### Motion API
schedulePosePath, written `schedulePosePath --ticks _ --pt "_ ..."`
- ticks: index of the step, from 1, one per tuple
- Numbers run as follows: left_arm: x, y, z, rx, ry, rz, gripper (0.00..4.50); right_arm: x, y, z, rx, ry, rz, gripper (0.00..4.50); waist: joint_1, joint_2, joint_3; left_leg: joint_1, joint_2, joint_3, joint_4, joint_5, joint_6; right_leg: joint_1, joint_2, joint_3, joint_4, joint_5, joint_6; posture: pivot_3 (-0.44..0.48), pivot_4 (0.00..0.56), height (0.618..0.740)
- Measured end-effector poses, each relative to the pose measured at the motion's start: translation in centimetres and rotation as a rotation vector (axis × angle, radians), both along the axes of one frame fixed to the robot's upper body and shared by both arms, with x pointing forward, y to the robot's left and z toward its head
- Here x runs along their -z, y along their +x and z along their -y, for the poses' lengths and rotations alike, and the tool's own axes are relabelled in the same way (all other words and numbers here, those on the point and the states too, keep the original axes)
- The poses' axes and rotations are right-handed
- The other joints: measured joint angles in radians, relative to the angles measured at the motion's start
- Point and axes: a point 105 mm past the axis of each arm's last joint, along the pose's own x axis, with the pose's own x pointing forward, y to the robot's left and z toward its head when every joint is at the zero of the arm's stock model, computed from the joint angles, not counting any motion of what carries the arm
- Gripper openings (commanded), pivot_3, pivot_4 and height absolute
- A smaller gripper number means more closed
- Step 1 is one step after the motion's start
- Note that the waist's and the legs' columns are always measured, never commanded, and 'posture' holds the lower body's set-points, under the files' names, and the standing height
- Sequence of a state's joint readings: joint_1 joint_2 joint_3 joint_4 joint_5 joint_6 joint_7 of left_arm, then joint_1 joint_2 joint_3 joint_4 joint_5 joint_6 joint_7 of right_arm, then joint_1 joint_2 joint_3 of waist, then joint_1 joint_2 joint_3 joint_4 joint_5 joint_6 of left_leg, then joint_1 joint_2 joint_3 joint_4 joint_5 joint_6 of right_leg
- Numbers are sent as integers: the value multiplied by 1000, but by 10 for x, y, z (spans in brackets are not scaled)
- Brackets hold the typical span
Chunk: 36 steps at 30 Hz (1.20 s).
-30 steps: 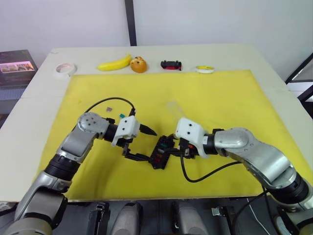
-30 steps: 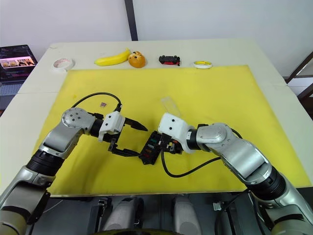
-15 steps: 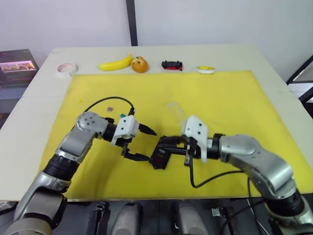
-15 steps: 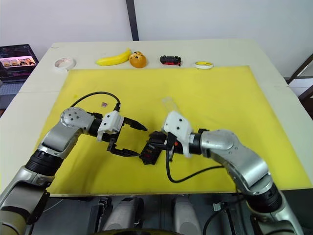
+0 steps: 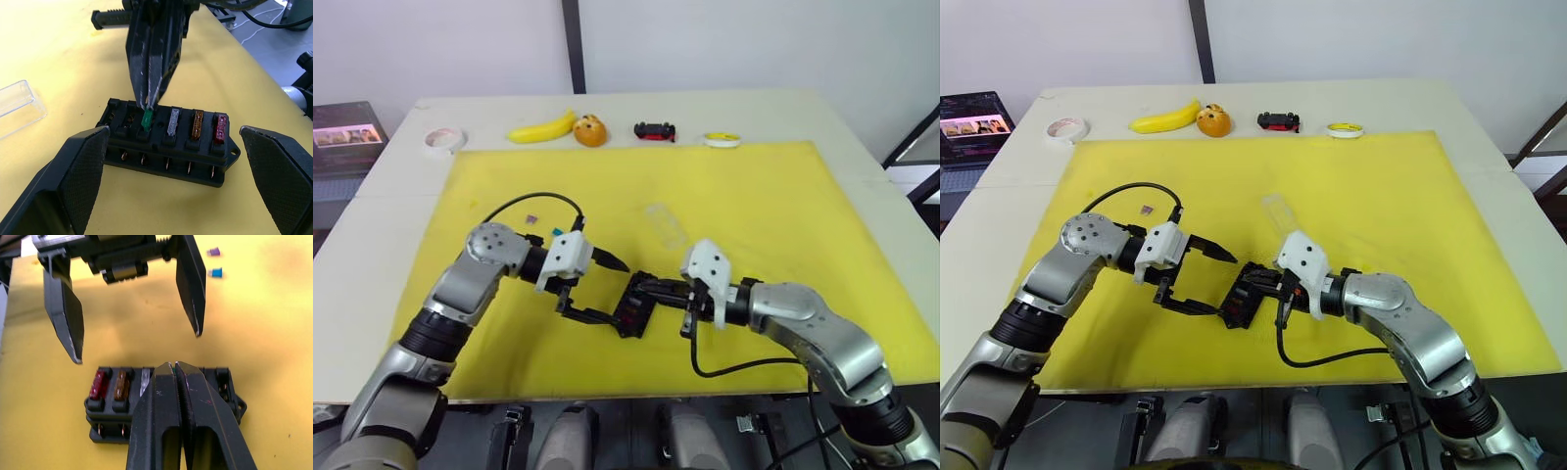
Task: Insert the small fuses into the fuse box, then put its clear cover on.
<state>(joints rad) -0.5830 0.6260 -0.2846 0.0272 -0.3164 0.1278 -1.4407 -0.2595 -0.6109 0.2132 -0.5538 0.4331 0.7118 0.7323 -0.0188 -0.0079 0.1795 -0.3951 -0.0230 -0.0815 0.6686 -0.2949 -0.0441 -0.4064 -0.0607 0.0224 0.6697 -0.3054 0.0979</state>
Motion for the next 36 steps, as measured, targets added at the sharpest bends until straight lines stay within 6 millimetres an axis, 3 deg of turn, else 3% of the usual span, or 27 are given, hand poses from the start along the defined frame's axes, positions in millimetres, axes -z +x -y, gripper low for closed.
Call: schedulePosePath --ticks 9,24,28,31,34,36 --pt "-1 0 0 2 2 3 4500 5 1 -1 -2 -80 32 68 -1 0 -1 3 0 0 0 0 1 3 0 0 0 0 0 0 150 740" --pt "0 1 -2 -18 -1 0 4500 -1 2 1 18 -50 -23 68 1 0 -1 4 0 0 0 -1 1 4 0 0 0 0 0 0 150 740" --pt "1 2 -25 -194 -51 -77 4500 -30 6 12 61 55 38 68 -5 0 -1 3 1 0 -1 -1 1 2 0 1 0 0 0 0 150 740" --pt "5 -9 -53 -399 -131 -168 4500 -42 -2 42 116 50 63 68 2 0 -1 3 1 0 -2 -2 4 3 -1 1 -2 0 0 0 150 740" --pt "19 -26 -81 -626 -184 -245 4500 -39 -12 79 196 12 16 917 7 0 -1 3 1 1 -1 -3 5 5 -3 2 -4 0 0 0 150 740" --pt "21 -36 -94 -746 -223 -266 4500 -45 -16 97 232 -6 19 1853 9 0 -1 6 1 0 -1 -3 5 9 -3 2 -4 0 0 0 150 740"
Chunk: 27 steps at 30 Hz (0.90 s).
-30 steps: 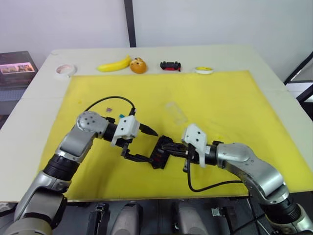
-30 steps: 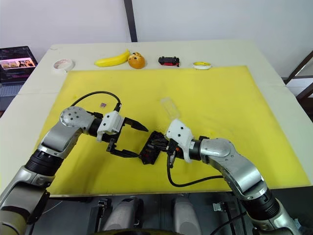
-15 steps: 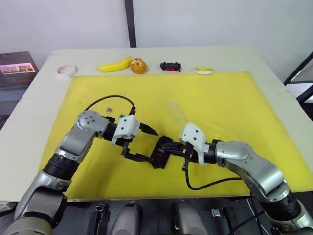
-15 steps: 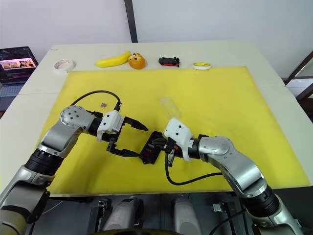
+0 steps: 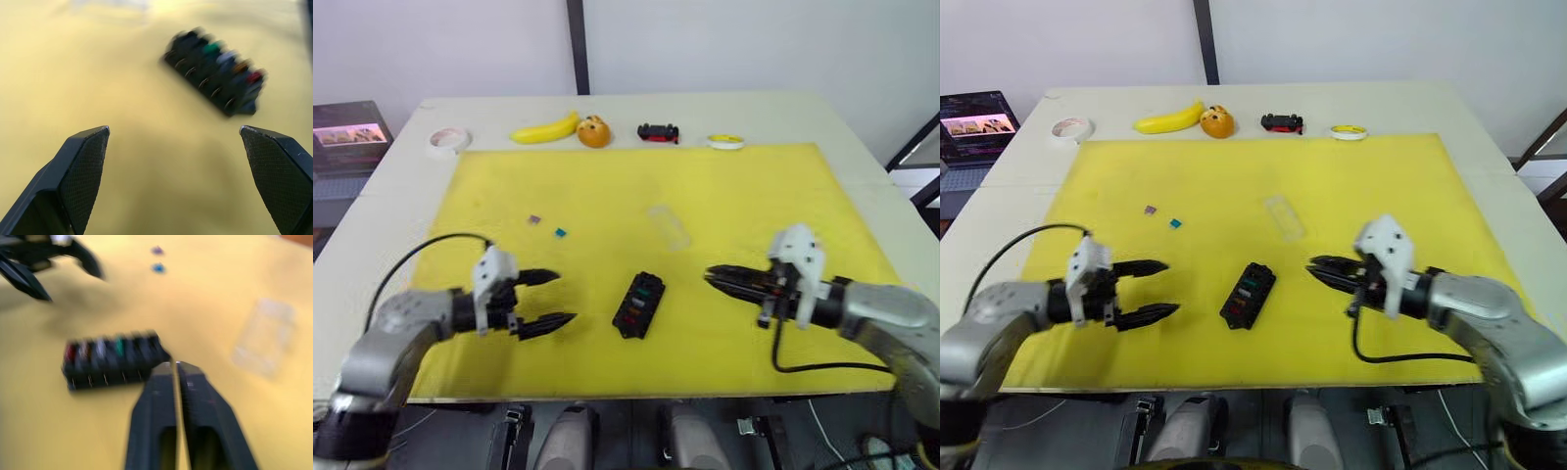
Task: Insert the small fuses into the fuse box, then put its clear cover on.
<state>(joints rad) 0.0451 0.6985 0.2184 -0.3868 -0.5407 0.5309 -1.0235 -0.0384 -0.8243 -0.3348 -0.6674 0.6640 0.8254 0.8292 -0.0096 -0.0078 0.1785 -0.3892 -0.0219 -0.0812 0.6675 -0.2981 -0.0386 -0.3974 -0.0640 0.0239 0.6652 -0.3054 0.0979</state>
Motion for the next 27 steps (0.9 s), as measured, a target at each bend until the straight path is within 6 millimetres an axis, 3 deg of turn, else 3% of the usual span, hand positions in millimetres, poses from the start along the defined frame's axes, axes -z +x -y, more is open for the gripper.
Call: schedulePosePath --ticks 5,9,12,20,24,27 --pt "0 -24 -37 -296 -53 -24 4500 -8 -4 44 97 -26 -14 4474 -3 0 0 8 1 1 -2 0 0 6 0 0 -1 0 0 0 150 740" --pt "9 -47 -91 -607 -106 -83 4500 -3 -5 82 198 -77 -40 4474 -3 0 0 14 2 4 -3 -2 4 10 1 2 -2 -1 0 0 150 740" --pt "11 -51 -105 -691 -146 -110 4500 -3 -3 85 205 -85 -26 4474 0 1 -1 16 1 4 -2 -2 4 14 2 1 -2 -1 0 0 150 740" --pt "1 -31 -73 -627 -338 -187 4500 -18 11 61 152 -52 45 4474 -2 1 -1 15 2 4 -2 -2 3 13 0 2 -2 -1 0 0 150 740" --pt "-18 -5 -33 -466 -629 -384 4500 -28 18 8 -4 37 62 4474 -5 1 -1 15 2 2 -2 -2 3 11 0 2 0 0 0 0 150 740" --pt "-30 15 -28 -458 -745 -454 4500 -28 15 -23 -98 67 46 4474 -4 1 -1 12 2 3 -2 -2 3 8 0 3 -1 0 0 0 150 740"
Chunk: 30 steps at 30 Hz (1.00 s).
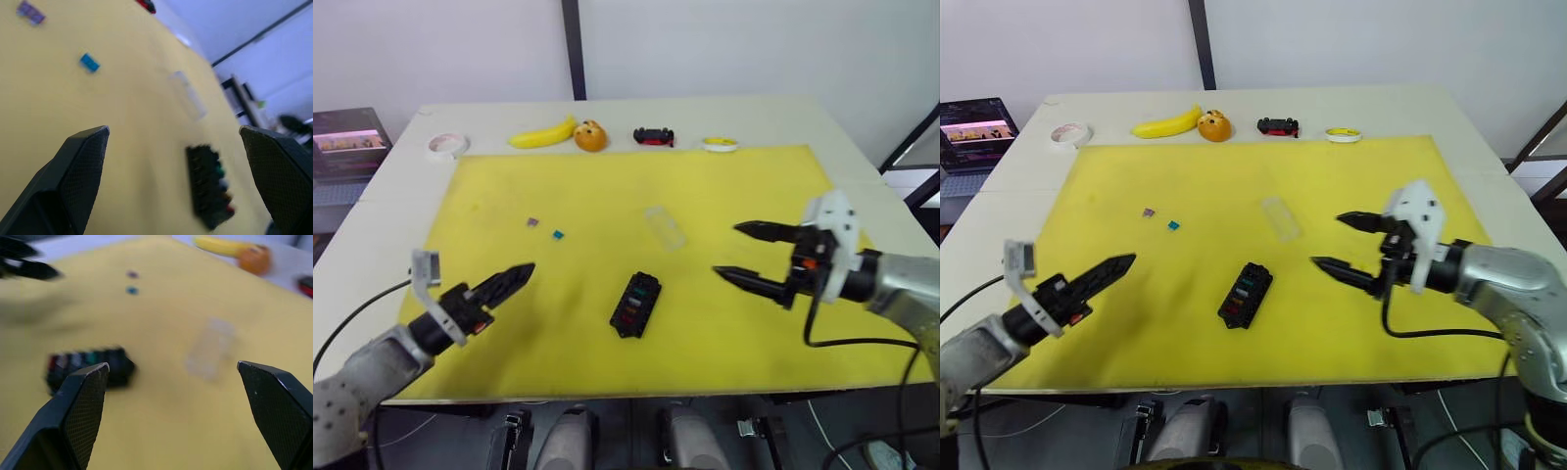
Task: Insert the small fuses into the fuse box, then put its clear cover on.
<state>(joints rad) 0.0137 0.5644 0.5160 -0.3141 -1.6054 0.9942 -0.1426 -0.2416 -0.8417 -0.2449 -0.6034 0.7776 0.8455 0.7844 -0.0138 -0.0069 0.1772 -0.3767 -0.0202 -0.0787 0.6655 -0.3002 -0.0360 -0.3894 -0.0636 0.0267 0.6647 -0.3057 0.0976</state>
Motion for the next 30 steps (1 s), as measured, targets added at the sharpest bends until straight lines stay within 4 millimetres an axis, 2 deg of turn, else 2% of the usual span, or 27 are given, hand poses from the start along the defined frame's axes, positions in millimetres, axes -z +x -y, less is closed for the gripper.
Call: schedulePosePath --ticks 7,13,18,22,30 --pt "2 31 1 -67 -156 -123 4500 -4 2 -41 -89 9 4 4474 1 0 0 -3 -1 0 0 2 -4 -3 0 -1 0 0 0 0 150 740" --pt "7 50 13 -74 -194 -158 4500 -6 7 -60 -125 6 24 4474 2 -1 0 -5 -3 0 0 2 -4 -5 1 -1 0 0 0 0 150 740" --pt "21 56 30 -62 -201 -196 4500 -4 13 -65 -114 2 27 4474 2 -1 -1 -9 -3 -1 0 6 -9 -8 1 -2 1 0 0 0 150 740" --pt "27 67 27 -118 -202 -210 4500 -2 13 -66 -110 -9 27 4474 1 -1 -1 -9 -3 -1 0 6 -9 -9 1 -2 1 0 0 0 150 740" --pt "30 71 32 -130 -222 -209 4500 -1 16 -66 -81 -10 29 4474 3 -1 -1 -9 -3 -1 0 6 -9 -8 1 -2 1 0 0 0 150 740"
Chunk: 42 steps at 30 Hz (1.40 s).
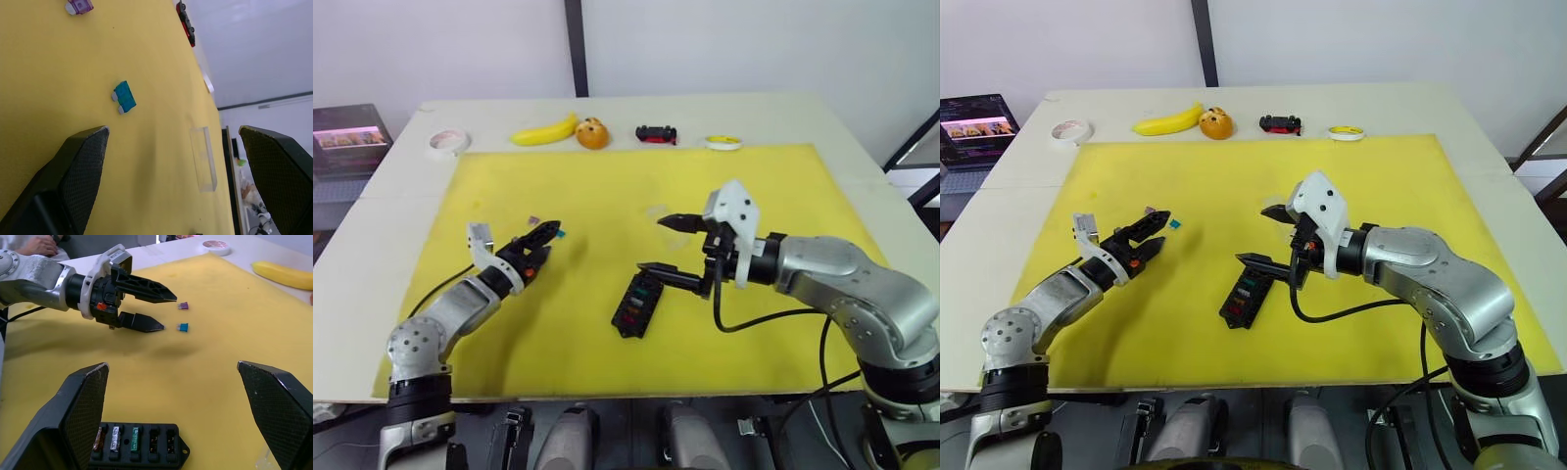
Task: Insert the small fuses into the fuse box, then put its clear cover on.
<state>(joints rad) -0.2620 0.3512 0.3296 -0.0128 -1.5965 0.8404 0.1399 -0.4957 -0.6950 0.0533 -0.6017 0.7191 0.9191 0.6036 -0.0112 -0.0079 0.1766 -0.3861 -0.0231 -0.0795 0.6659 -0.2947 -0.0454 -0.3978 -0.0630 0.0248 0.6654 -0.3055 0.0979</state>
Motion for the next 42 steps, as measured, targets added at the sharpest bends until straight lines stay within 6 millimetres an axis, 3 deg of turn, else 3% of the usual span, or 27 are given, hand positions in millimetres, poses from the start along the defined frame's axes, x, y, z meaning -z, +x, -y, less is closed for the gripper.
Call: schedulePosePath --ticks 17,24,42 --pt "1 20 16 -19 -10 0 4500 8 21 4 90 -26 1 4474 3 0 0 -1 -2 -2 0 0 -1 1 -1 -1 0 0 0 0 150 740" --pt "2 23 13 -50 -25 -27 4500 14 28 4 116 -28 1 4474 3 0 0 -1 -2 -2 0 1 -1 1 -1 -1 0 0 0 0 150 740" --pt "5 33 25 -52 -66 -65 4500 14 29 1 101 -23 10 4474 24 0 -1 0 -3 -3 1 1 -2 2 -1 -2 0 0 0 0 150 740"
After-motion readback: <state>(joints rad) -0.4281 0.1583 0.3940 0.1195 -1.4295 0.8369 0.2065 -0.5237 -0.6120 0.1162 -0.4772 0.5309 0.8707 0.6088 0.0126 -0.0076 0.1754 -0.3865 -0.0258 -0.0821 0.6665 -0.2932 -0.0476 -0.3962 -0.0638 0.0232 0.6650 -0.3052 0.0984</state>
